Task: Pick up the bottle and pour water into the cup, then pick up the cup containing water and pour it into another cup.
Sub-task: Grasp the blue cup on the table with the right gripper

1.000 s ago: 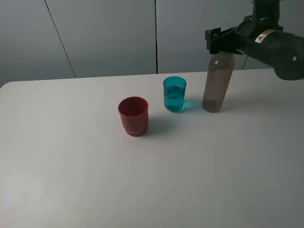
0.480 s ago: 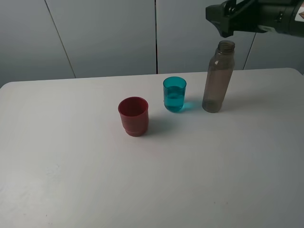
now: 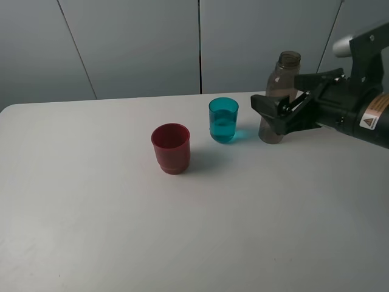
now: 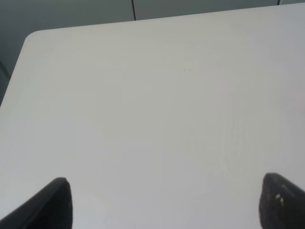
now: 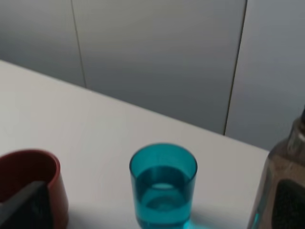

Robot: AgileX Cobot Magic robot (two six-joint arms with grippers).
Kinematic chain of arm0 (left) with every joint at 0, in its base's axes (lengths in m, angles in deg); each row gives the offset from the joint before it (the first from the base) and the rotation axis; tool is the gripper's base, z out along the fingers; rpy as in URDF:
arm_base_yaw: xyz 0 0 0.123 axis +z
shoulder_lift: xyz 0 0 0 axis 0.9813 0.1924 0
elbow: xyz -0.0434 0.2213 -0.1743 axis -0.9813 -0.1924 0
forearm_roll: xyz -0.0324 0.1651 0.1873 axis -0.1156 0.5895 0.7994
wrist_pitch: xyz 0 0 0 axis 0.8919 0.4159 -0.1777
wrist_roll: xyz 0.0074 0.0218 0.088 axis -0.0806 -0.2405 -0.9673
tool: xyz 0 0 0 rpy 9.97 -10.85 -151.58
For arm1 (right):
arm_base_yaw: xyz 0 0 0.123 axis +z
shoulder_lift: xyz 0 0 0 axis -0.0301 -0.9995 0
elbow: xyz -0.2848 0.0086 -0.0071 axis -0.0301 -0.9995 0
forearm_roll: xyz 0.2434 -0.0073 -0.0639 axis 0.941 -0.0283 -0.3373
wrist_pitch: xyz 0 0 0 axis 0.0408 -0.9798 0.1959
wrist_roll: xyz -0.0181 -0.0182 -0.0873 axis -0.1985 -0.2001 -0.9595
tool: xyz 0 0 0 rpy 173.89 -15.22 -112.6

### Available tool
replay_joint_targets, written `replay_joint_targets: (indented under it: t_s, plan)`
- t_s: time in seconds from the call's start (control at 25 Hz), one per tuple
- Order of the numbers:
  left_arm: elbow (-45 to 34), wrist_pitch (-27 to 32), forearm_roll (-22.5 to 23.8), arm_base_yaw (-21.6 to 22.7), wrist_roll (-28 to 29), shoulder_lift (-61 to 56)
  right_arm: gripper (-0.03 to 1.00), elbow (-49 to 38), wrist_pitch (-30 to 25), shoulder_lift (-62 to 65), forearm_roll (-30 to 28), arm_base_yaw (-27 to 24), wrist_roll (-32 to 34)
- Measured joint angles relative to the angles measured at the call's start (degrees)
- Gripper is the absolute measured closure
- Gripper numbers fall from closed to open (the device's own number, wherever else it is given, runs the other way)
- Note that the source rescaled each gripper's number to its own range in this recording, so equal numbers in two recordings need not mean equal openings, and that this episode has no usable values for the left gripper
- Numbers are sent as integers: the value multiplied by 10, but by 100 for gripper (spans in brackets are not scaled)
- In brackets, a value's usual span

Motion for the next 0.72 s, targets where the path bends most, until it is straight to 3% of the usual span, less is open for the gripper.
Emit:
replay_joint_targets:
  t_s: [0.28,0.56,0.72]
  plan:
    - [0,0,0,0,0,0,-3,-2,90,-143,-29,2,-34]
    - [0,0,0,0,0,0,-3,-2,213,-255,-30,4,-122]
    - [0,0,0,0,0,0,-3,16,233,-284,-10,8,-156]
